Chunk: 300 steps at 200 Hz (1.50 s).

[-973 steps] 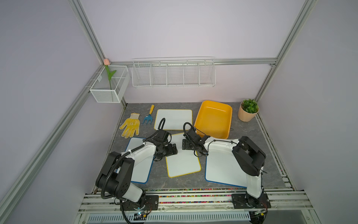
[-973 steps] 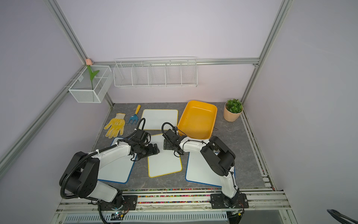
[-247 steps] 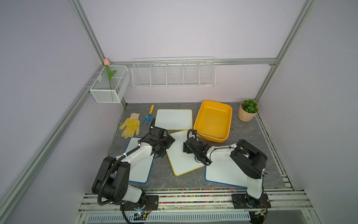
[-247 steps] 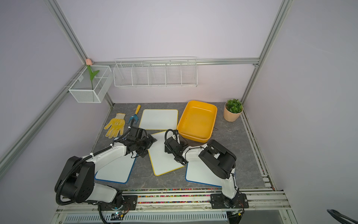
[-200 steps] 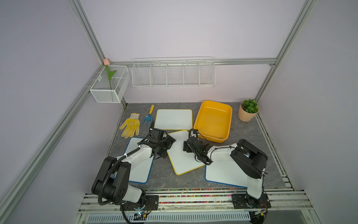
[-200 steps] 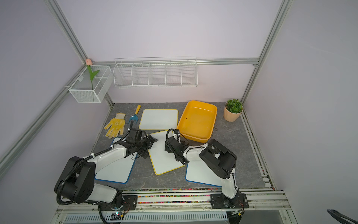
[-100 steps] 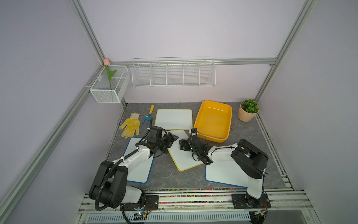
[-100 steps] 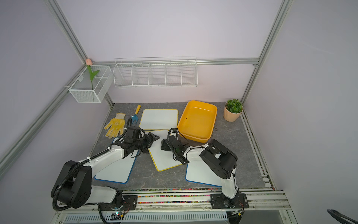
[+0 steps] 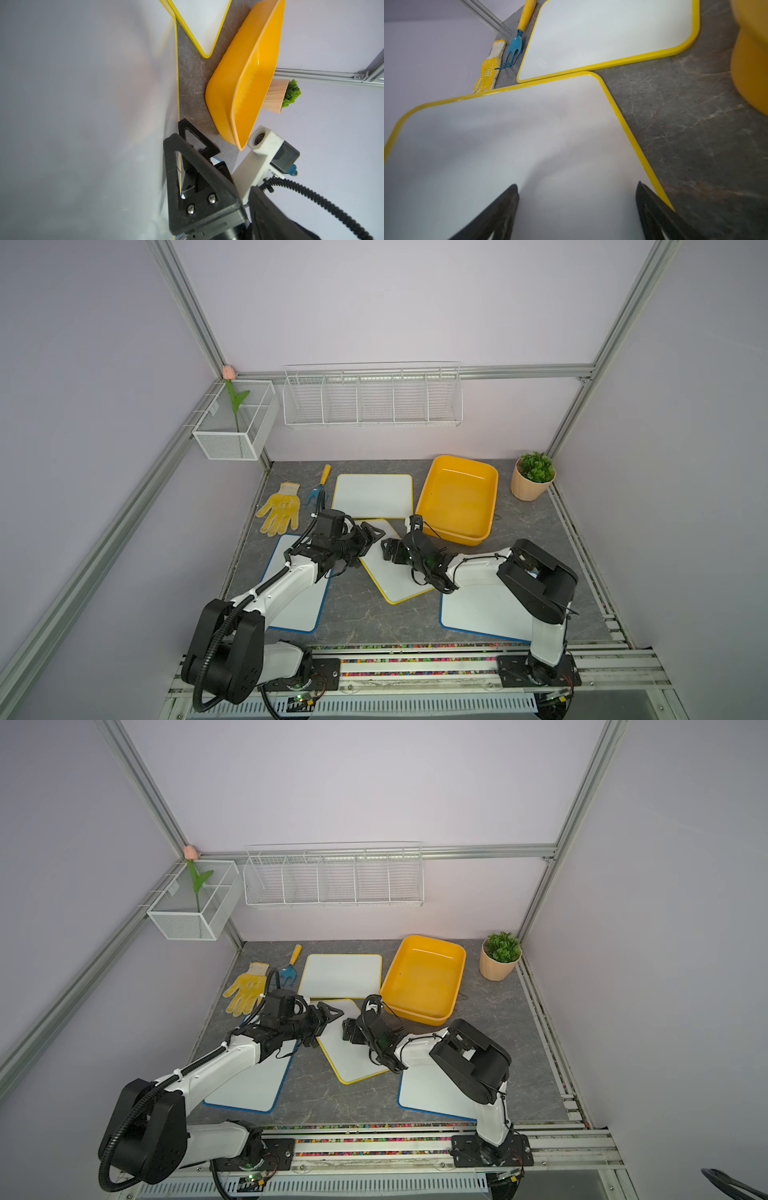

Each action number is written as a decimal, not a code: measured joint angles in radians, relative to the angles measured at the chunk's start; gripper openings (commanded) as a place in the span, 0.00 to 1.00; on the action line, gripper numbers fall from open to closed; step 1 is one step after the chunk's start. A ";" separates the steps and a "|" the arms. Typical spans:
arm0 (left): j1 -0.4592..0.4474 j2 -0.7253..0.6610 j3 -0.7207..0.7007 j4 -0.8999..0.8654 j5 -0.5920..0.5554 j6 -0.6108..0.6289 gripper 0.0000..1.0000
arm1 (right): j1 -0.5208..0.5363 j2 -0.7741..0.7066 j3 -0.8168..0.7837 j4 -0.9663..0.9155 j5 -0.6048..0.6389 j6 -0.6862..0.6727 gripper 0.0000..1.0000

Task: Put the whiteboard into the storage box
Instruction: Pick up the whiteboard at the center of the board.

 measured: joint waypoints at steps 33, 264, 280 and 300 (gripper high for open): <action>0.002 -0.019 0.000 -0.027 -0.012 0.000 0.75 | 0.000 0.000 -0.001 -0.001 -0.013 0.004 0.89; 0.003 -0.053 -0.011 -0.091 -0.041 0.147 0.11 | -0.029 -0.030 -0.042 -0.016 0.000 0.039 0.89; 0.003 -0.053 -0.011 -0.091 -0.041 0.159 0.07 | -0.029 -0.050 -0.058 -0.026 0.004 0.030 0.89; 0.003 -0.053 -0.011 -0.091 -0.041 0.172 0.03 | -0.028 -0.079 -0.078 -0.043 0.011 0.002 0.89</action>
